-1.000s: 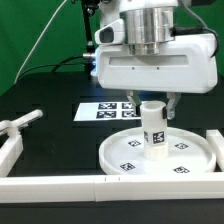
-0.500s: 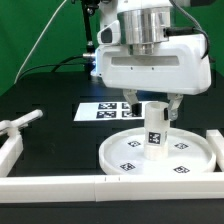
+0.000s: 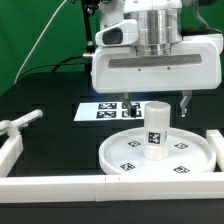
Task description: Assemble round table
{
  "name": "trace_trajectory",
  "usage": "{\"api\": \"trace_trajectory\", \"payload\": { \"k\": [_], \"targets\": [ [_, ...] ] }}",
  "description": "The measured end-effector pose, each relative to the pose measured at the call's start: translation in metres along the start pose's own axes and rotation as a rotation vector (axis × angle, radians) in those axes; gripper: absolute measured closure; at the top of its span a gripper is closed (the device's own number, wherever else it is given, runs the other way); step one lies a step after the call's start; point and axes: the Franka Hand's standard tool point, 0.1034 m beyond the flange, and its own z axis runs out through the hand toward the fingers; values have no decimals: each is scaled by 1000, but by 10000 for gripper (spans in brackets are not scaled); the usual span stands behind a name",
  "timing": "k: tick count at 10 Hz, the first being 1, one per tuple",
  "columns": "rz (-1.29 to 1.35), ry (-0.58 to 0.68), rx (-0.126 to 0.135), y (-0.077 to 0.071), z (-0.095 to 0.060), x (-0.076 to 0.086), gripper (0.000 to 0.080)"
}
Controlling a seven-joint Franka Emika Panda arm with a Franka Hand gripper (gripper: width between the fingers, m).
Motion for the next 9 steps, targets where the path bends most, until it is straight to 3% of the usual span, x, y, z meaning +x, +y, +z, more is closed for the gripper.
{"api": "trace_trajectory", "payload": {
  "k": [1,4,6,7,8,9],
  "targets": [
    [-86,0,-1,0,0,0,150],
    [-575,-12,-38,-4,1,-1,150],
    [-560,-12,-38,-3,1,-1,150],
    [-559,-12,-38,-3,1,-1,273],
    [-480,-10,-37,-3,1,-1,273],
    [-415,-9,-37,-4,1,-1,401]
  ]
}}
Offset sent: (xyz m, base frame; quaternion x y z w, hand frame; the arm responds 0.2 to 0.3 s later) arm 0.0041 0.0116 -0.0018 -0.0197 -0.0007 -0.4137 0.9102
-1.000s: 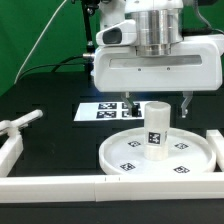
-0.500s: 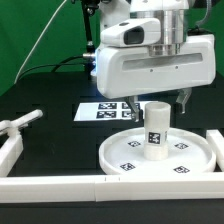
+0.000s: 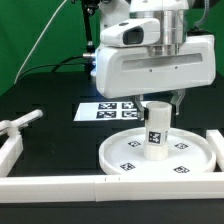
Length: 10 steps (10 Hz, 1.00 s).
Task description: Assemble round table
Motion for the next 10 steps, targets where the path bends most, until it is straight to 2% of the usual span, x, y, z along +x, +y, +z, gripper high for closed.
{"api": "trace_trajectory", "payload": {
  "k": [1,3,5,7,9,10],
  "targets": [
    [58,4,-1,0,0,1,396],
    [338,42,-16,0,1,1,396],
    [571,59,-11,3,1,2,396],
    [829,58,30,6,1,0,396],
    [1025,49,31,5,1,-1,395],
    [1166,48,47,7,1,-2,395]
  ]
}}
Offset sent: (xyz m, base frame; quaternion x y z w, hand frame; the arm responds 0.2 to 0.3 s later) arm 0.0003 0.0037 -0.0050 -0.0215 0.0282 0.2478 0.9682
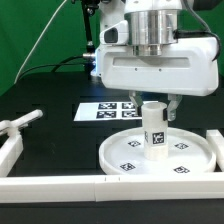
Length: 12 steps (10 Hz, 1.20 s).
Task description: Assemble round table
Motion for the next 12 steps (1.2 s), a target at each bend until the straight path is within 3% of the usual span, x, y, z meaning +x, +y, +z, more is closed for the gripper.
{"api": "trace_trajectory", "payload": {
  "k": [3,5,6,7,8,9,10,12],
  "targets": [
    [321,-24,16,2,0,-1,394],
    [335,-26,14,2,0,-2,387],
    [273,-30,9,2,0,-4,387],
    [143,-60,-16,0,-1,-8,226],
    [-14,-76,-26,-5,-4,-8,226],
    [-192,-84,-25,-5,-5,-5,159],
    [-365,-95,-29,-3,-6,-5,152],
    [-481,-82,-19,-2,-5,-4,151]
  ]
}}
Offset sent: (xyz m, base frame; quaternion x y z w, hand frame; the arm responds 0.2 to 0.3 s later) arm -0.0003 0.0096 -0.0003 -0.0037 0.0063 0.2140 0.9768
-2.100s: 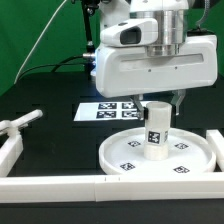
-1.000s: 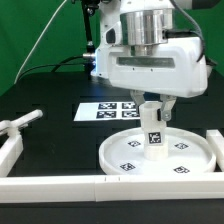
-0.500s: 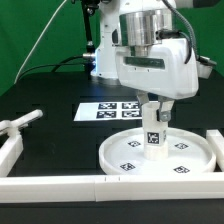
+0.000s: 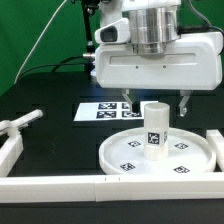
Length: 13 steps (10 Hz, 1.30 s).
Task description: Assemble round table
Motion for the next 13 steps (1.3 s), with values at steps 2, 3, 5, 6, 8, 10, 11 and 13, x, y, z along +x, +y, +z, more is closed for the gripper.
{"api": "trace_trajectory", "payload": {
  "k": [2,3,5,6,8,10,11,13],
  "targets": [
    [-139,0,-1,0,0,0,151],
    [-315,-1,-25,-1,1,-1,151],
    [-640,-11,-74,-11,3,-8,151],
    [-696,-13,-76,-11,4,-7,151],
    [-805,-18,-77,-9,3,-6,151],
    [-966,-34,-86,-9,7,-9,151],
    [-1056,-39,-90,-7,9,-6,151],
    [-1131,-43,-96,-3,8,-3,171]
  ]
}}
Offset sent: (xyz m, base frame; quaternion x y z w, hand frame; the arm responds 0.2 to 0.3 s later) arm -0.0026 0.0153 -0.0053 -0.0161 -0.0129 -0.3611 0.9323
